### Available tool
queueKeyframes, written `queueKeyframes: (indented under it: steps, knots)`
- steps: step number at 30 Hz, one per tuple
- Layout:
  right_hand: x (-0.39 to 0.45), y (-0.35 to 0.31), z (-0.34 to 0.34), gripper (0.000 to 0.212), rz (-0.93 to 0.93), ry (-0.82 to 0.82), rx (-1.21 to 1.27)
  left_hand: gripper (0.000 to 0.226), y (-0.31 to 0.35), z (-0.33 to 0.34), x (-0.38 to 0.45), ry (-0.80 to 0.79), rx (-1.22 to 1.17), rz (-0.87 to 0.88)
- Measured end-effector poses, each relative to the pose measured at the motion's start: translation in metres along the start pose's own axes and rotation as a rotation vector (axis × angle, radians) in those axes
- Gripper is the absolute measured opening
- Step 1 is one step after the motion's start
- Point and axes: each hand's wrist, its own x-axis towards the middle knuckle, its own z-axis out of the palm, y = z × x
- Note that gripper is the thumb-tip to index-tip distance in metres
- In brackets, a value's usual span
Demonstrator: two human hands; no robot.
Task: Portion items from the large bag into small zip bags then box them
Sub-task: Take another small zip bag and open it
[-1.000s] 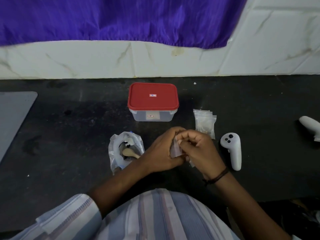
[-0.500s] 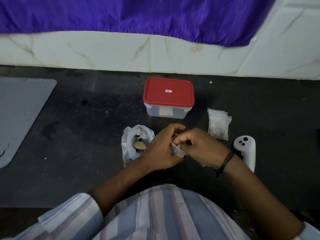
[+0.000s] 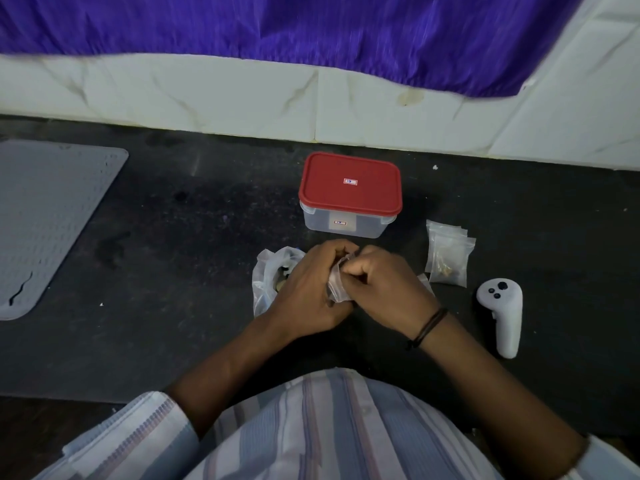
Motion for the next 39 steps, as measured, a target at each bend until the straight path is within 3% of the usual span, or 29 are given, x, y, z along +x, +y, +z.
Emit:
queueKeyframes:
  steps: [6,11,13,15,17,18,20,23,25,32,35,39]
  knots:
    - [0.004,-0.003,0.001,0.046,-0.026,-0.15,0.175,0.057,-0.01,-0.006,-0.003,-0.024,-0.02,0.009]
    - [0.007,-0.007,0.003,0.049,-0.034,-0.198,0.208,0.043,-0.013,-0.011,-0.007,0.0,0.01,0.013]
    - [0.004,-0.012,0.005,0.046,-0.054,-0.153,0.278,0.039,-0.015,-0.02,-0.008,0.047,0.036,-0.003]
    - [0.005,-0.014,0.011,0.025,-0.05,0.012,0.389,0.037,-0.017,-0.034,-0.008,0.122,0.061,-0.076]
    - [0.009,-0.008,0.02,0.018,-0.042,0.182,0.409,0.039,-0.02,-0.049,-0.008,0.251,0.091,-0.213]
    - [0.011,-0.002,0.025,0.016,-0.035,0.199,0.36,0.037,-0.023,-0.056,-0.009,0.32,0.098,-0.284]
    - [0.014,0.01,0.038,0.025,0.027,0.079,0.16,0.031,-0.029,-0.069,-0.011,0.403,0.097,-0.432]
    - [0.013,0.028,0.056,0.052,0.118,-0.234,-0.157,0.029,-0.039,-0.075,-0.021,0.373,0.107,-0.624]
    - [0.01,0.03,0.063,0.058,0.145,-0.326,-0.16,0.032,-0.044,-0.071,-0.027,0.341,0.118,-0.701]
    - [0.003,0.032,0.075,0.033,-0.085,-0.262,-0.261,0.053,-0.042,-0.052,-0.03,0.19,0.077,-0.924]
    - [0.001,0.032,0.077,0.035,-0.157,-0.151,-0.327,0.059,-0.042,-0.053,-0.029,0.166,0.071,-0.981]
    - [0.001,0.031,0.08,0.031,-0.176,-0.025,-0.33,0.049,-0.043,-0.058,-0.029,0.156,0.099,-1.036]
